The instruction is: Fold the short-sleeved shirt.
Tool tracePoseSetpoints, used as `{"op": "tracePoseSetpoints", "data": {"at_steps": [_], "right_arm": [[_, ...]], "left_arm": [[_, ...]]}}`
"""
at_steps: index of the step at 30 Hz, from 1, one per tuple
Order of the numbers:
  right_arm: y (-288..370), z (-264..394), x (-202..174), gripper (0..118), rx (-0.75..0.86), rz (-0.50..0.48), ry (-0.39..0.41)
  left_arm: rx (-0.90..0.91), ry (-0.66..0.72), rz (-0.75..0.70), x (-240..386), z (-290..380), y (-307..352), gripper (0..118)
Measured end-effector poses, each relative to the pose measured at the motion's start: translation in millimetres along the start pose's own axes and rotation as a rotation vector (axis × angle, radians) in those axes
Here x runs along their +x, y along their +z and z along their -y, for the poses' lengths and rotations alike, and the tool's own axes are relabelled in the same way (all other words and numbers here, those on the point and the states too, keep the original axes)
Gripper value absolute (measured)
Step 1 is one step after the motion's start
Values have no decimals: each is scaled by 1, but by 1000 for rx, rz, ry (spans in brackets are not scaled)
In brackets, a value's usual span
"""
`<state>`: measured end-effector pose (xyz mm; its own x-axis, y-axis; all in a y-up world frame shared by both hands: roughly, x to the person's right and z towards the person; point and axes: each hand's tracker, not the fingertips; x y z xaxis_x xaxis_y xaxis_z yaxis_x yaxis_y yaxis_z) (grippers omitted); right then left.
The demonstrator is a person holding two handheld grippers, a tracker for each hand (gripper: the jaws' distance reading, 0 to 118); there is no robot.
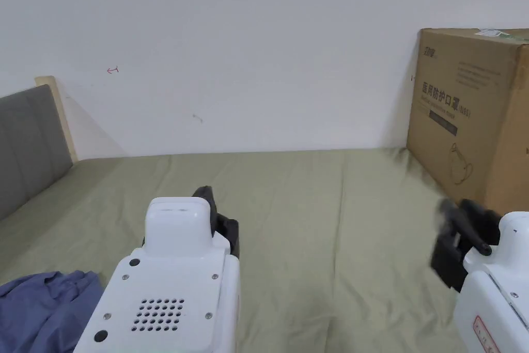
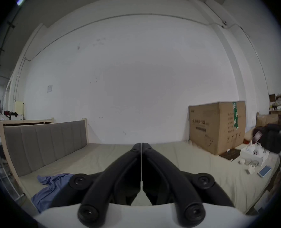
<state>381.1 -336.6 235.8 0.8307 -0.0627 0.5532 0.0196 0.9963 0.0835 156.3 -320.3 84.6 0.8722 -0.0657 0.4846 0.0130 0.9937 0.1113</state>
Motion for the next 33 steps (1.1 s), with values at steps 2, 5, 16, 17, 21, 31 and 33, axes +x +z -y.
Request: {"op": "tracePoseSetpoints", "data": {"at_steps": [2,5,16,17,21,31,33], "right_arm": [[-4,1,3,0,-20,33,-12],[-7,2,14,0,-56,18,-68],[-52,11,-45,0,-176,-119,-95],[-57,12,-64,0,-183,-166,-80],[-67,13,-127,0,-185,-393,-74],[-81,21,-155,0,-273,-477,-42],[-86,31,-147,0,-324,-447,-22]], "left_arm": [[-25,6,1,-1,3,-2,0],[-27,14,0,-1,7,-1,0],[-98,13,-198,-99,8,10,0],[-91,22,-259,-122,8,19,0],[-115,39,-446,-186,11,50,1],[-513,190,-390,-282,17,-23,1],[-794,284,-273,-321,45,-73,1]]}}
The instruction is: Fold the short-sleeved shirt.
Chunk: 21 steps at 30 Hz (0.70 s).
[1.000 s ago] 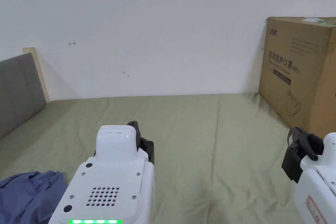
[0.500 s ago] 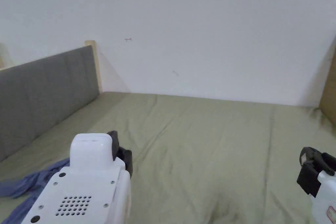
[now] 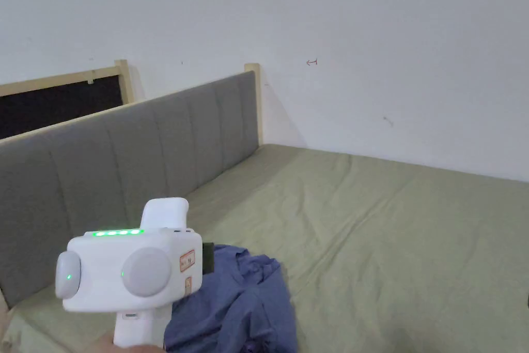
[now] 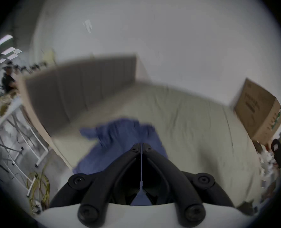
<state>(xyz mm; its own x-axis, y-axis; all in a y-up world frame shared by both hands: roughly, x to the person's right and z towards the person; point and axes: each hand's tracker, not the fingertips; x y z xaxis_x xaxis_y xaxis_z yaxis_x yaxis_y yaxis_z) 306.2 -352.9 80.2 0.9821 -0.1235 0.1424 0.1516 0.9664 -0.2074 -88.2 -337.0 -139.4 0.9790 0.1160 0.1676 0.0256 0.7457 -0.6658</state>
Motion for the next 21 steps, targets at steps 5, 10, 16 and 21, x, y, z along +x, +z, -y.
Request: {"op": "tracePoseSetpoints", "data": {"at_steps": [5,10,16,21], "right_arm": [[-10,25,28,0,-108,61,36],[-20,44,56,0,-189,110,38],[-35,54,77,0,-251,140,-1],[-39,56,76,0,-252,138,-31]], "left_arm": [[-353,181,32,-40,-7,-127,3],[-426,147,-43,-52,2,-209,115],[-505,-55,-96,-47,62,-279,118],[-418,-22,-133,-41,64,-261,115]]}}
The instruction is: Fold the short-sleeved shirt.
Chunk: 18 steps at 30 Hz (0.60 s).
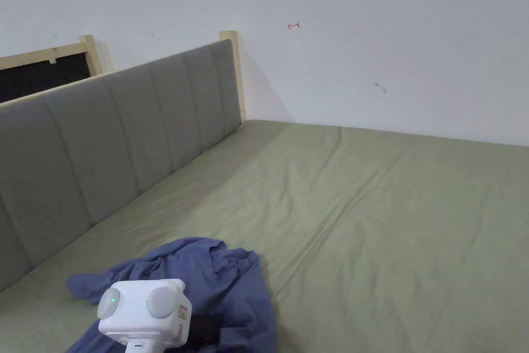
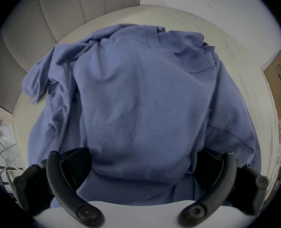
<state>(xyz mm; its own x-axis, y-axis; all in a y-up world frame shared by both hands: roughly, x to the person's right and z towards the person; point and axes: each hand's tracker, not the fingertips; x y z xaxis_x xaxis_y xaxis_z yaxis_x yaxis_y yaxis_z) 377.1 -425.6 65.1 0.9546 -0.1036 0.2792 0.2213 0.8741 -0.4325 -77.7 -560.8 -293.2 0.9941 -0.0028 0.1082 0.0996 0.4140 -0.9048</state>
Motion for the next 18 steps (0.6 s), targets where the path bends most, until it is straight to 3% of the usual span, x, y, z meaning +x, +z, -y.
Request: {"op": "tracePoseSetpoints", "data": {"at_steps": [1,3,4,5,8,10,13,18], "right_arm": [[-1,0,-1,0,-6,-13,-7],[-1,-2,-3,0,-21,-31,-2],[2,-5,-6,0,-26,-40,8],[6,-8,-9,0,-23,-47,19],[20,-14,-8,0,5,-53,40],[31,-21,-5,0,21,-64,34],[49,-33,3,0,55,-64,16],[78,-46,20,0,112,-31,-45]], "left_arm": [[35,-36,-24,4,2,8,103],[143,-98,27,13,7,34,25],[182,-128,-28,20,11,45,2],[190,-135,-83,22,14,53,2],[243,40,101,-3,23,84,2],[335,106,95,-17,19,117,2],[538,-4,70,-13,9,191,2],[757,-146,234,53,-11,332,2]]}}
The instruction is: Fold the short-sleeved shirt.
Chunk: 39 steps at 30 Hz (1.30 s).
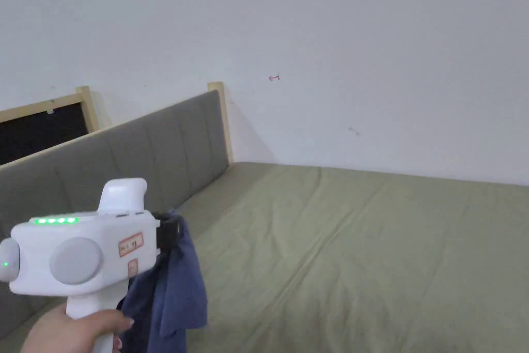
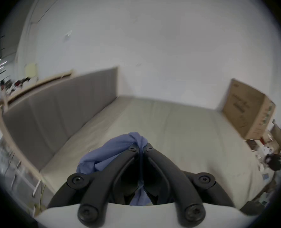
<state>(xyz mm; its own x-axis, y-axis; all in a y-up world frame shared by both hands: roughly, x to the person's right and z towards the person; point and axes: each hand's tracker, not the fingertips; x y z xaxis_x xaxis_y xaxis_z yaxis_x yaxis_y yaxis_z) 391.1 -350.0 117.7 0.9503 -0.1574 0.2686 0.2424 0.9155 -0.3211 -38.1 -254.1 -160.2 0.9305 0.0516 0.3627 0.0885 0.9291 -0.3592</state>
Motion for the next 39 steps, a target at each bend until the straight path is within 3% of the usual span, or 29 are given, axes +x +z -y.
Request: {"op": "tracePoseSetpoints", "data": {"at_steps": [5,10,13,16,20,21,22,23,24,26,27,32,39], "right_arm": [[28,-10,26,0,49,48,-60],[57,-17,57,0,91,119,-90],[72,-15,82,0,110,192,-105],[80,-7,109,0,99,262,-143],[77,13,137,0,47,316,-218],[76,18,141,0,35,323,-230],[74,23,144,0,24,328,-238],[73,27,146,0,16,329,-245],[73,29,147,0,10,329,-252],[72,34,150,0,-3,321,-266],[71,34,150,0,-7,319,-268],[70,26,142,0,-9,302,-263],[81,3,115,0,128,259,-183]], "left_arm": [[52,-206,279,125,-61,32,2],[-53,-150,597,240,-60,16,2],[-128,-178,705,306,-31,-14,2],[-354,-205,777,370,21,-61,2],[-939,-171,723,427,130,-145,2],[-1009,-160,709,436,154,-153,9],[-1044,-175,685,439,174,-159,27],[-1062,-164,660,439,187,-164,75],[-1060,-154,628,438,194,-167,75],[-1060,-86,635,427,194,-166,101],[-1040,-45,653,422,186,-164,106],[-823,-19,636,379,113,-131,103],[-18,-1,541,290,65,-1,103]]}}
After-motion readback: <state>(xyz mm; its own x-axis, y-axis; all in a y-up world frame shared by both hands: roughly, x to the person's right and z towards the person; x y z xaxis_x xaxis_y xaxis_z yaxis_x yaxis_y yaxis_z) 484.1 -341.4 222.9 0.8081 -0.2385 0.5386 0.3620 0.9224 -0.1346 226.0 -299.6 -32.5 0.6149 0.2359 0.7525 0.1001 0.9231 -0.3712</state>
